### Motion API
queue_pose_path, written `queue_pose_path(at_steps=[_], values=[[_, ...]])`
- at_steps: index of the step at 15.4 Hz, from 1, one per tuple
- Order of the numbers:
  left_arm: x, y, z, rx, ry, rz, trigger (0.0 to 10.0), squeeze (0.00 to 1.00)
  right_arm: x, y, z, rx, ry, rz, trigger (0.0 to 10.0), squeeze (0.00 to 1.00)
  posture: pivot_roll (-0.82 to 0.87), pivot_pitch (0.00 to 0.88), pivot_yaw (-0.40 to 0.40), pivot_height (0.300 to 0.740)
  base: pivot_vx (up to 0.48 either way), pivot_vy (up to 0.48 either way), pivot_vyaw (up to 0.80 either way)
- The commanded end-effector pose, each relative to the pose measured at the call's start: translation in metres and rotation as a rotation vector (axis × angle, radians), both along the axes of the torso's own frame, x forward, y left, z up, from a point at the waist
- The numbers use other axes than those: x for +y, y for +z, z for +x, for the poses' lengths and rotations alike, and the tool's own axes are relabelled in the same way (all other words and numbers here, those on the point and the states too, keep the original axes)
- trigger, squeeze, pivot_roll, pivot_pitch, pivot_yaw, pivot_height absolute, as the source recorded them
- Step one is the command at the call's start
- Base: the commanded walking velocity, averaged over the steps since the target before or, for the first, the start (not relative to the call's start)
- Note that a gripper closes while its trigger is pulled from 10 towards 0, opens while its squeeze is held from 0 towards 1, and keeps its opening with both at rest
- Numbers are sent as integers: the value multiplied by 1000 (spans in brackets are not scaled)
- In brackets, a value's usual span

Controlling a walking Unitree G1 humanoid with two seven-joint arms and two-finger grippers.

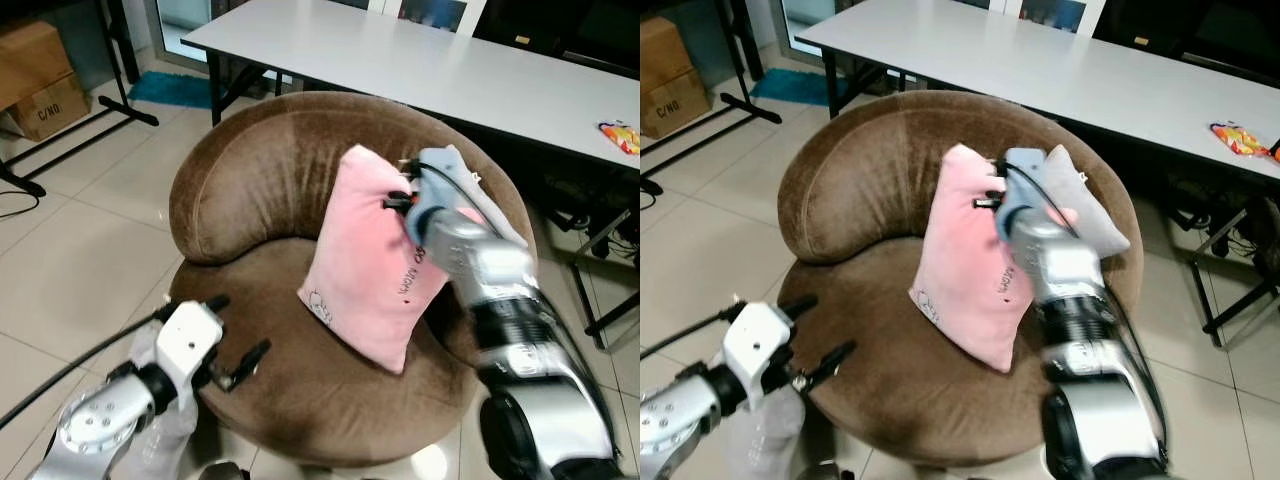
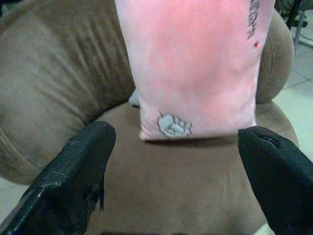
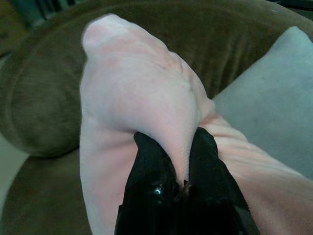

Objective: Move the pillow to the sofa from floor

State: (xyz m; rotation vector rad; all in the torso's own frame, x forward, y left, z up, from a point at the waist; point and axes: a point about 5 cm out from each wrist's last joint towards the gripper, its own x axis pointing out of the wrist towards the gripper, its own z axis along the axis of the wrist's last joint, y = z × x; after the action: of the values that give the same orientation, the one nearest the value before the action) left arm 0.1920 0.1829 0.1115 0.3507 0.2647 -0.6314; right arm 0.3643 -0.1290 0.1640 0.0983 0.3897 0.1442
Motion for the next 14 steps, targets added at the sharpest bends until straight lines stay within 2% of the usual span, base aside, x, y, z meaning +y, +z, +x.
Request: queue_pose_path(at_steps=[1, 3, 8, 10, 13, 14], values=[[-6, 3, 1, -12, -9, -20, 10000, 0, -8, 27, -15, -55, 19, 44, 10000, 0, 24, 0, -124, 740, 0, 0, 0], [-7, 4, 6, -14, -26, -22, 10000, 0, -11, 37, -30, -55, 16, 57, 10000, 0, 13, 0, -104, 740, 0, 0, 0], [-8, 5, 10, -9, -63, -17, 10000, 0, -7, 43, -40, -35, -2, 63, 10000, 0, 5, 0, -78, 740, 0, 0, 0], [-8, 5, 11, -6, -67, -17, 10000, 0, 3, 29, -47, 37, 15, 87, 10000, 0, 8, 5, -80, 740, 0, 0, 0], [-8, 4, 10, 6, -71, -19, 10000, 0, 19, -1, -37, 126, 30, 121, 10000, 0, 15, 15, -81, 740, 0, 0, 0], [-9, 3, 10, 13, -73, -23, 10000, 0, 25, -17, -28, 168, 10, 115, 10000, 0, 16, 19, -75, 740, 0, 0, 0]])
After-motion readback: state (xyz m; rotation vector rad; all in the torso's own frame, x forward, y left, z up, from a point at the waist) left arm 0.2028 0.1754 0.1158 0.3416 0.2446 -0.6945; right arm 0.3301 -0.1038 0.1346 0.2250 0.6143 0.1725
